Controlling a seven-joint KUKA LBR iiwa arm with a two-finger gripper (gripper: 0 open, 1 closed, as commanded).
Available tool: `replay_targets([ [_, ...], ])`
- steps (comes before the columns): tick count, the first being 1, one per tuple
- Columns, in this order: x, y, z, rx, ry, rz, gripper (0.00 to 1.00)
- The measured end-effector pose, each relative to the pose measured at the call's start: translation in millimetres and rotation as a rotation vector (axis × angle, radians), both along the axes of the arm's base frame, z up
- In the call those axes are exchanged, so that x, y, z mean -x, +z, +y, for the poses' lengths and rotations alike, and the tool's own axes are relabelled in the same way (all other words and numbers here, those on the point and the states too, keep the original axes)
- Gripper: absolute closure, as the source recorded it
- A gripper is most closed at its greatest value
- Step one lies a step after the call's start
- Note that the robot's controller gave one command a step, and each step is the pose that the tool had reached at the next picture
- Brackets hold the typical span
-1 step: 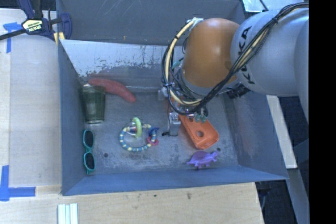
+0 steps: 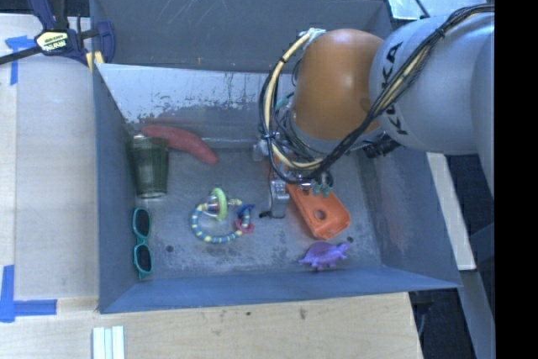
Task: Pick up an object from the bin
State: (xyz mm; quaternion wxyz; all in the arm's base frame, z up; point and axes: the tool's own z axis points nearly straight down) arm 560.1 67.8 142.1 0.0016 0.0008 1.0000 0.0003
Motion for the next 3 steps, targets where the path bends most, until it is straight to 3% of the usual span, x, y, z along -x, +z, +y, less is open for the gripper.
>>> replay_targets([
  [1,4.7,-33.4,11.2,-0.001,-0.042,-0.01,0.0],
  [2,11.5,-63.8,28.2,0.001,-0.015,0.004,0.0],
  [3,25.7,-67.8,59.3,-0.002,0.179,-0.016,1.0],
])
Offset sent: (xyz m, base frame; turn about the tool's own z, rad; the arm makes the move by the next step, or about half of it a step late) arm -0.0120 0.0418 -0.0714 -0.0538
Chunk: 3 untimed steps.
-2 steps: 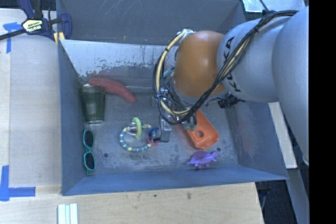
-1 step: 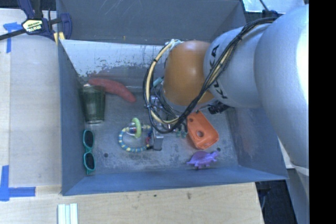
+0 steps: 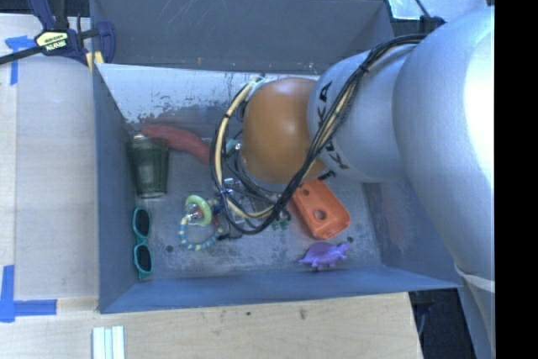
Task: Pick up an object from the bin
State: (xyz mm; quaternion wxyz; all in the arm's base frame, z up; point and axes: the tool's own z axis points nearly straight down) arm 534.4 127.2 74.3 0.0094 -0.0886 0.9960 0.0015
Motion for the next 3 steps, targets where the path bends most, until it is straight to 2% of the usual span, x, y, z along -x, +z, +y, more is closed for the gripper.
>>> replay_targets([
  [2,0.9,1.9,-0.3,0.0,-0.001,0.0,1.0],
  [3,6.2,36.0,22.9,0.002,0.071,-0.008,1.0],
])
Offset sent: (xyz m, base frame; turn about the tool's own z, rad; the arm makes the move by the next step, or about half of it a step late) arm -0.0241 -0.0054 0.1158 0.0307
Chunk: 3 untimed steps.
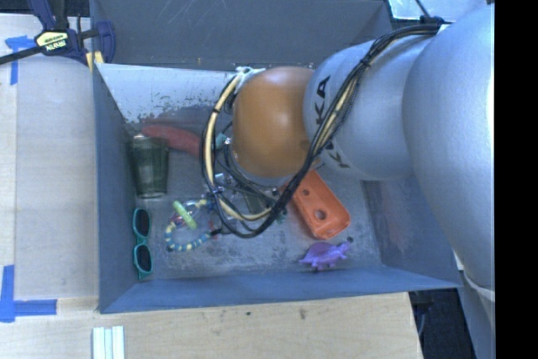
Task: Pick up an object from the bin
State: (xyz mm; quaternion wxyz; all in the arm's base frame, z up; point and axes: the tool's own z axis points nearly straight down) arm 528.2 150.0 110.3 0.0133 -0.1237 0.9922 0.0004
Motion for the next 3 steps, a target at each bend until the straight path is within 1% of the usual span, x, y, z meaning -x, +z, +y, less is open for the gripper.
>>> replay_targets([
  [1,3.5,-4.9,21.9,0.0,0.076,0.004,1.0],
  [2,13.5,35.1,22.0,0.003,0.081,0.012,1.0],
  [3,-31.8,59.2,33.2,0.004,0.294,0.0,1.0],
])
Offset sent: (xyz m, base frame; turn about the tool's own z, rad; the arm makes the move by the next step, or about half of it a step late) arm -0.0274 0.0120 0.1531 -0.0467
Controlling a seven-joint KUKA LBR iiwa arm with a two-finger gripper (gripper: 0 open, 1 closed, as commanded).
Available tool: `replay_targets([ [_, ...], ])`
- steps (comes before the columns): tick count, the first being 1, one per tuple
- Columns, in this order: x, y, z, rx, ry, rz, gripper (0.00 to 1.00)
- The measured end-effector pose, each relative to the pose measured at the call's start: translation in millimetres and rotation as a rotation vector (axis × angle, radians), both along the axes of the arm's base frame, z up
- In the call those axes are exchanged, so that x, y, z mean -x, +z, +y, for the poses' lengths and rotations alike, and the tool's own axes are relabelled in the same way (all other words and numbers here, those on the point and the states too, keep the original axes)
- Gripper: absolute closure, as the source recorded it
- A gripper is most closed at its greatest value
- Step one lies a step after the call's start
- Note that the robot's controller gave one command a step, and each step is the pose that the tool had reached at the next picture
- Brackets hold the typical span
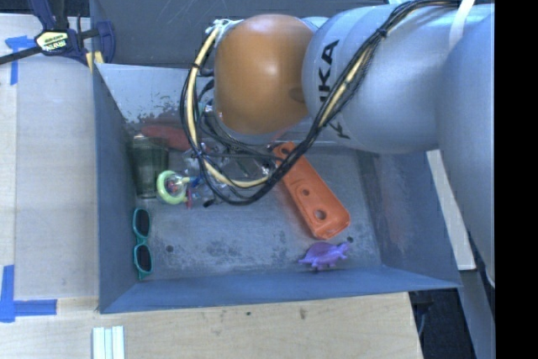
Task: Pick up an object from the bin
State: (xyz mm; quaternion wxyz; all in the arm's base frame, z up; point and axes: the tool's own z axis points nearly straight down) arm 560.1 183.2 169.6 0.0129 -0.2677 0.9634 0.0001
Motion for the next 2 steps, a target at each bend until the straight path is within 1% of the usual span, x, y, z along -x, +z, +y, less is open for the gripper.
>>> replay_targets([
  [1,0.0,0.0,0.0,0.0,-0.001,0.0,1.0],
  [2,11.6,131.8,-1.0,-0.002,-0.028,-0.003,1.0],
])
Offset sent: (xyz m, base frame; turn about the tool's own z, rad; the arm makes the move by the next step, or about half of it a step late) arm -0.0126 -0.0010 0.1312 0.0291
